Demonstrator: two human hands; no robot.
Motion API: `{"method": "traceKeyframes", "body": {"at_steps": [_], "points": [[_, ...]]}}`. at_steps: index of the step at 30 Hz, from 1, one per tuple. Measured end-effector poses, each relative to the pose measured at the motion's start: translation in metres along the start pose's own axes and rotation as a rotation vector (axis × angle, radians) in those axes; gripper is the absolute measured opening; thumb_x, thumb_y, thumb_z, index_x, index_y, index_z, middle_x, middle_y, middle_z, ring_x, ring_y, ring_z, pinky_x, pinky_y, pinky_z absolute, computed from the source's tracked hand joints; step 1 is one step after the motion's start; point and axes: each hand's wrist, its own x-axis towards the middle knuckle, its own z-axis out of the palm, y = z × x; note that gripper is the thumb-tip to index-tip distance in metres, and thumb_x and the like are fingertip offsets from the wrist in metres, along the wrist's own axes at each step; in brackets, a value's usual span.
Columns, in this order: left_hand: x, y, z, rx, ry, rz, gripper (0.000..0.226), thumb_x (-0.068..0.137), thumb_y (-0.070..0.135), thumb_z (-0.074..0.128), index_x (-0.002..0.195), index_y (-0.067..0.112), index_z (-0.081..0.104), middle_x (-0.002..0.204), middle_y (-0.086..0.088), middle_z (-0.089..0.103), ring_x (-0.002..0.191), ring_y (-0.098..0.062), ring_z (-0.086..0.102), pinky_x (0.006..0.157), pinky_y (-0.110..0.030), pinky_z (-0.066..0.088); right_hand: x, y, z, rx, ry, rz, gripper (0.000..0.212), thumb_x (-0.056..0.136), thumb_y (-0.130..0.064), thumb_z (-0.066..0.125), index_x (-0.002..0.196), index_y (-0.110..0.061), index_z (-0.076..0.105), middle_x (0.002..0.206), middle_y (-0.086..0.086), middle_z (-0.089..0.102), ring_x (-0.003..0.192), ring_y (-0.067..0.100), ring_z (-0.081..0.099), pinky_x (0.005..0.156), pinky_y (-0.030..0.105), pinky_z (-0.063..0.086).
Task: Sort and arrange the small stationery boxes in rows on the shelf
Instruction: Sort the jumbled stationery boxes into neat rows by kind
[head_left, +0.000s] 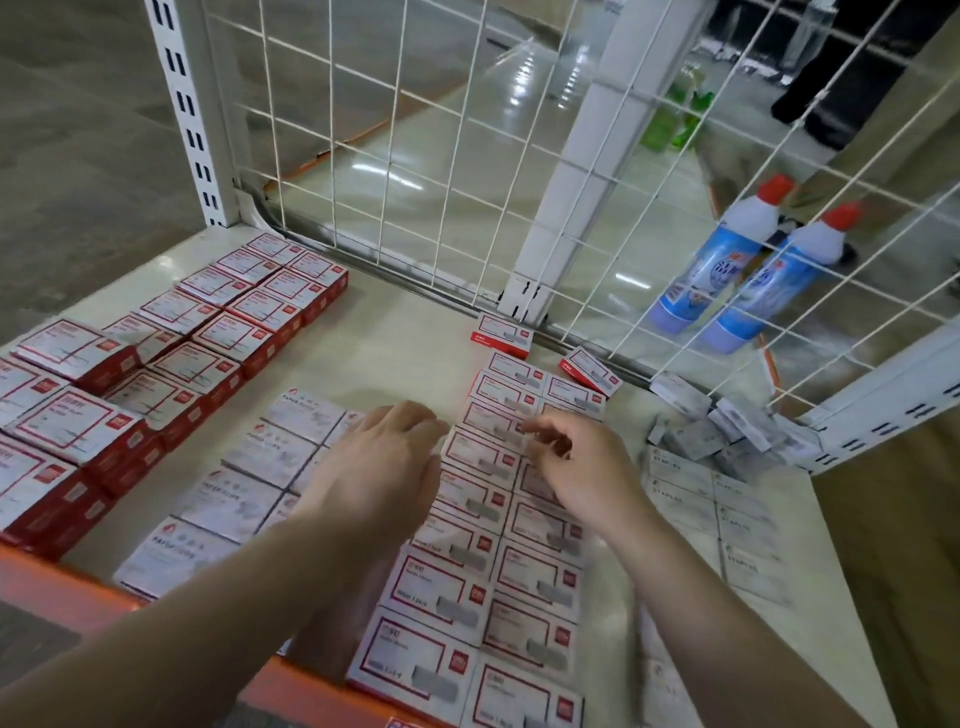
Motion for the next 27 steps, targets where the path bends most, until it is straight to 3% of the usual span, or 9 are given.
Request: {"method": "traceKeyframes", "body": {"at_steps": [5, 9, 13, 17, 22, 27], "points": [[0.019, 0.023, 0.015, 0.042, -0.145, 0.049, 0.044, 0.100, 0.030, 0.030, 0.144, 0.026, 0.027, 0.151, 0.009, 0.024, 0.138, -0.010, 0.021, 0.113, -0.028, 0.017, 0.003, 0.030, -0.011, -0.006, 0.107, 0.063, 0.025, 0.090, -0.015, 0.059, 0.113, -0.022, 0.064, 0.108, -0.008, 0.063, 0.084, 0.001, 0.054, 0.065, 0.006, 0.037], [0.037, 0.033, 0.025, 0.075, -0.259, 0.079, 0.049, 0.100, 0.032, 0.031, 0.147, 0.027, 0.017, 0.156, 0.009, 0.008, 0.143, -0.011, 0.006, 0.115, -0.031, 0.008, 0.014, 0.050, -0.019, -0.036, 0.230, 0.096, 0.021, 0.089, -0.016, 0.059, 0.110, -0.017, 0.065, 0.107, -0.005, 0.064, 0.088, 0.003, 0.053, 0.074, 0.013, 0.038], [0.049, 0.036, 0.032, 0.057, -0.250, 0.115, 0.044, 0.099, 0.032, 0.034, 0.142, 0.025, 0.032, 0.150, 0.008, 0.027, 0.137, -0.012, 0.025, 0.112, -0.032, 0.023, 0.036, 0.066, -0.023, -0.088, 0.288, 0.160, 0.021, 0.091, -0.020, 0.057, 0.110, -0.015, 0.063, 0.111, -0.001, 0.063, 0.098, 0.011, 0.057, 0.079, 0.020, 0.038], [0.060, 0.037, 0.035, 0.058, -0.218, 0.105, 0.035, 0.097, 0.036, 0.037, 0.125, 0.023, 0.053, 0.126, 0.007, 0.049, 0.111, -0.010, 0.049, 0.095, -0.029, 0.044, 0.055, 0.067, -0.027, -0.120, 0.306, 0.200, 0.026, 0.092, -0.025, 0.054, 0.115, -0.013, 0.059, 0.115, 0.002, 0.060, 0.099, 0.015, 0.054, 0.076, 0.022, 0.034], [0.066, 0.037, 0.035, 0.043, -0.173, 0.116, 0.035, 0.095, 0.039, 0.040, 0.119, 0.024, 0.061, 0.116, 0.008, 0.054, 0.103, -0.009, 0.050, 0.088, -0.028, 0.049, 0.076, 0.065, -0.028, -0.096, 0.284, 0.278, 0.038, 0.094, -0.031, 0.051, 0.121, -0.004, 0.053, 0.119, 0.011, 0.059, 0.106, 0.025, 0.056, 0.075, 0.027, 0.035], [0.066, 0.037, 0.034, 0.031, -0.159, 0.106, 0.034, 0.096, 0.037, 0.038, 0.118, 0.023, 0.061, 0.113, 0.008, 0.054, 0.102, -0.009, 0.050, 0.084, -0.026, 0.049, 0.089, 0.079, -0.027, 0.006, 0.283, 0.312, 0.043, 0.090, -0.034, 0.058, 0.126, -0.010, 0.055, 0.125, 0.007, 0.058, 0.114, 0.023, 0.053, 0.090, 0.034, 0.040]]}}
